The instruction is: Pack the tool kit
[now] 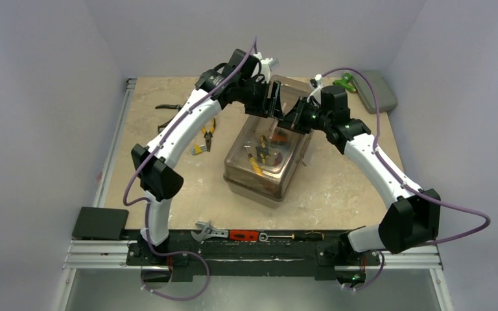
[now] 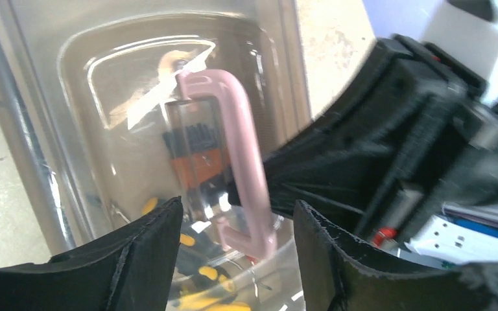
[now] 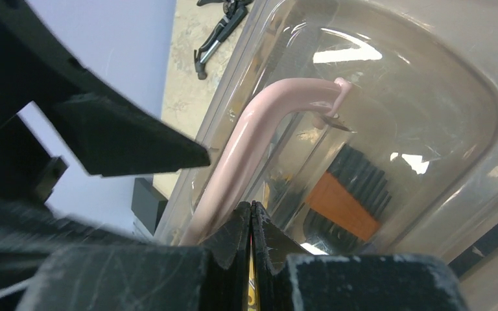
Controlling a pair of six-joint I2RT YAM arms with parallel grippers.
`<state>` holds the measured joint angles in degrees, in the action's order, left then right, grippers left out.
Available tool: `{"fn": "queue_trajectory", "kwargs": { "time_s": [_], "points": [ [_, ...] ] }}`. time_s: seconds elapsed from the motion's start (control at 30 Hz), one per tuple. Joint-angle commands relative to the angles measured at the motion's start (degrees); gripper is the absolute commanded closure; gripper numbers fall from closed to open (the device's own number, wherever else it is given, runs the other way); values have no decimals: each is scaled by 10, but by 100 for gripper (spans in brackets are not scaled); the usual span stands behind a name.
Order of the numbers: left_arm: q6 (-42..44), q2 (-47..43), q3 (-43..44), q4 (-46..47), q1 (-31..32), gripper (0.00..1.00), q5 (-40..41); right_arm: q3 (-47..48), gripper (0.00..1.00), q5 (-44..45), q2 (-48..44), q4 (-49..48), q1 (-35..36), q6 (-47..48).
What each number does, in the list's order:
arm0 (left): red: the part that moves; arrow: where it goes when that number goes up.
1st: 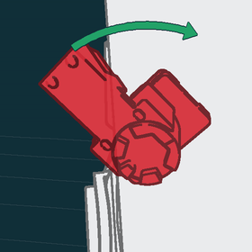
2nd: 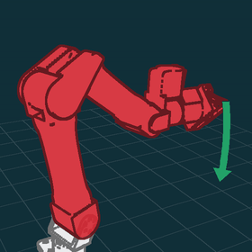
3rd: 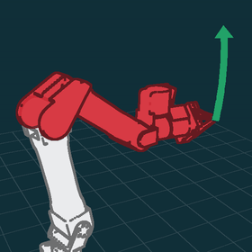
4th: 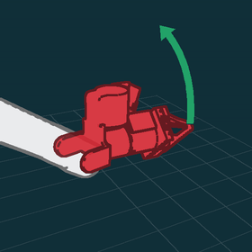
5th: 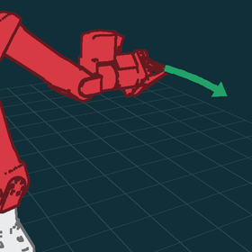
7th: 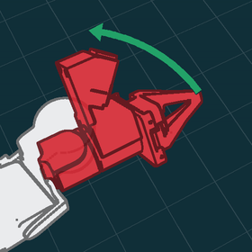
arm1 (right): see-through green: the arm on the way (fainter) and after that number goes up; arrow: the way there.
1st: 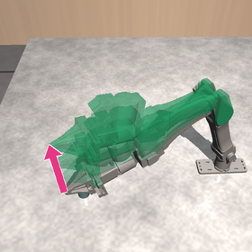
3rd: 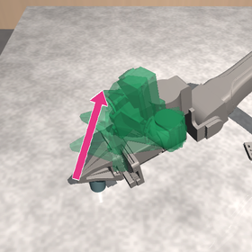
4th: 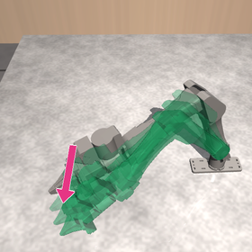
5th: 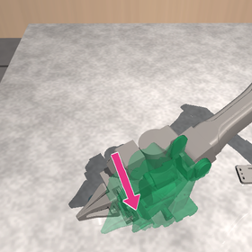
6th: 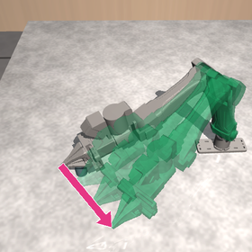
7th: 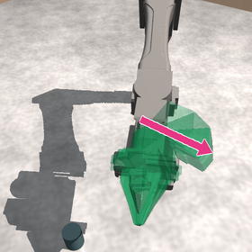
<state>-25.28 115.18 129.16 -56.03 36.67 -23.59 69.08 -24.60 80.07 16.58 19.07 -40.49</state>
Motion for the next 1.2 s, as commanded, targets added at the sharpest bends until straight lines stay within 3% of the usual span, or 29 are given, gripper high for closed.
{"fn": "queue_trajectory", "kwargs": {
  "time_s": [0.0, 0.17, 0.43, 0.53, 0.63, 0.67, 0.73, 1.0, 1.17],
  "points": [
    [20, 28, 42, -34, 6, 42, 56, 13, 99, 4, -34, 5, 2, 8],
    [25, 38, 44, -41, 12, 57, 90, 28, 93, 73, -72, 84, 0, 46],
    [26, 12, 41, -33, 13, 98, 79, -27, 82, 214, -197, 173, -44, 88],
    [22, -6, 37, -27, 13, 100, 79, -78, 71, 238, -229, 173, -66, 84],
    [18, -27, 37, -24, 10, 100, 83, -139, 49, 245, -253, 153, -84, 61],
    [15, -34, 36, -22, 8, 100, 84, -160, 48, 245, -261, 139, -88, 57],
    [7, -48, 27, -15, 1, 100, 80, -203, 50, 244, -270, 115, -93, 50],
    [-1, -67, 16, -6, -13, 100, 73, -259, 76, 199, -226, 36, -94, 34],
    [-1, -63, 16, -7, -14, 100, 71, -265, 83, 184, -180, -8, -94, 19]
  ]
}}
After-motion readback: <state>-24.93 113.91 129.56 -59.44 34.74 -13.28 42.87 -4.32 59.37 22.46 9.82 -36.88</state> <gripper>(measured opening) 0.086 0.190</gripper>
